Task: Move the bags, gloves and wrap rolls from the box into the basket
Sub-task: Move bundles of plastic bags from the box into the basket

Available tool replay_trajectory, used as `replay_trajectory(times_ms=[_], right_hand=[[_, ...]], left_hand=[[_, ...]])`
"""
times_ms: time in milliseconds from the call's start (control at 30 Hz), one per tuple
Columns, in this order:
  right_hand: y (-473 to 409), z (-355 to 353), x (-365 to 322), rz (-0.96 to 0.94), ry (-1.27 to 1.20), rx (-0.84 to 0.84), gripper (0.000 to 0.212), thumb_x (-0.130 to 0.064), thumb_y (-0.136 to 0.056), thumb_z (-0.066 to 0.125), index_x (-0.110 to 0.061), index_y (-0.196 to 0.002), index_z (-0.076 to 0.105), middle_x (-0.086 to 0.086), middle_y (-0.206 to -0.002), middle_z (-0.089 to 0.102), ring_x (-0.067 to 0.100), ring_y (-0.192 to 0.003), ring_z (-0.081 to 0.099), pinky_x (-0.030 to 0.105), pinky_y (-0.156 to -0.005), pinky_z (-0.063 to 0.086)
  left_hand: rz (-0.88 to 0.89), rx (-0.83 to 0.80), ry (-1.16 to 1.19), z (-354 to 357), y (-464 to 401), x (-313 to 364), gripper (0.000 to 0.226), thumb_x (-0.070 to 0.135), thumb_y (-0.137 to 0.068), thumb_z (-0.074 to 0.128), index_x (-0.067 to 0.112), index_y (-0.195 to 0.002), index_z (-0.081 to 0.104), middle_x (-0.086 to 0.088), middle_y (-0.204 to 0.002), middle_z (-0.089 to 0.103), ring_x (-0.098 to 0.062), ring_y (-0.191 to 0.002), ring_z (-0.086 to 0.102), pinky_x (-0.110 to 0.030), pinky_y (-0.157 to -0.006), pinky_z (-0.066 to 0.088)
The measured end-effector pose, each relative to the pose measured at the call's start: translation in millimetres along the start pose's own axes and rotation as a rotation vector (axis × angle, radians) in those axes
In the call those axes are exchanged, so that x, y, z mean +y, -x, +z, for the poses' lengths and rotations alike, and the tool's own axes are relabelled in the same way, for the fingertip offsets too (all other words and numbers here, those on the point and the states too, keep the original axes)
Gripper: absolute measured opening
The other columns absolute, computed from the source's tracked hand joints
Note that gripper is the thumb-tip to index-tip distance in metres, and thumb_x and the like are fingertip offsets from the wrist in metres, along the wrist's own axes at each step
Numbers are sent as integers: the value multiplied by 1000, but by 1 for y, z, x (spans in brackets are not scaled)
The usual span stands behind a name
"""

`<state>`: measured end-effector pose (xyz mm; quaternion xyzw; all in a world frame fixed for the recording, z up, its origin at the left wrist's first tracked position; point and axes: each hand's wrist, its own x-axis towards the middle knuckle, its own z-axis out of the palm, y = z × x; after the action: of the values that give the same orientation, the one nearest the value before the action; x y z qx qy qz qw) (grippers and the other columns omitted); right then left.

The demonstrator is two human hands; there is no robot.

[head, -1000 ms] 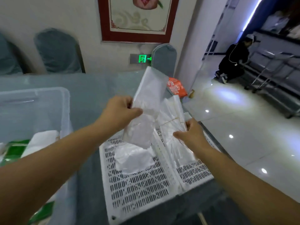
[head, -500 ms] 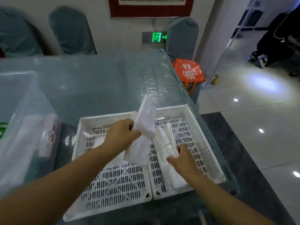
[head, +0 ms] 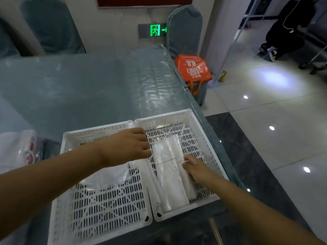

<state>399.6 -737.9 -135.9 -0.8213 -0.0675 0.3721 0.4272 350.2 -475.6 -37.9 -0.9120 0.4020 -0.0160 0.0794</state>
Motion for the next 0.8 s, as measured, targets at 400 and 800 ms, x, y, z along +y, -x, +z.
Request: replay_trajectory(times_ms=[400,800], right_hand=[[-3,12,3,-43,83,103,27,-24,-89,57,-33,-112,48,-15,-93,56,2,-86,55,19,-65,41],[-7,16,11,-39,102,163,38,-21,-87,59,-28,-122,45,-10,-98,56,6,-89,55,24,-74,47]], left_hand=[[205,-266,-62,49,-85,33,30,8,-78,66,13,-107,59,-3,-84,65,-21,-81,51,-36,-90,40],[170,-300,-30,75,-83,38,24,8,-83,59,13,-106,58,-2,-94,65,-21,-89,52,-35,-90,40]])
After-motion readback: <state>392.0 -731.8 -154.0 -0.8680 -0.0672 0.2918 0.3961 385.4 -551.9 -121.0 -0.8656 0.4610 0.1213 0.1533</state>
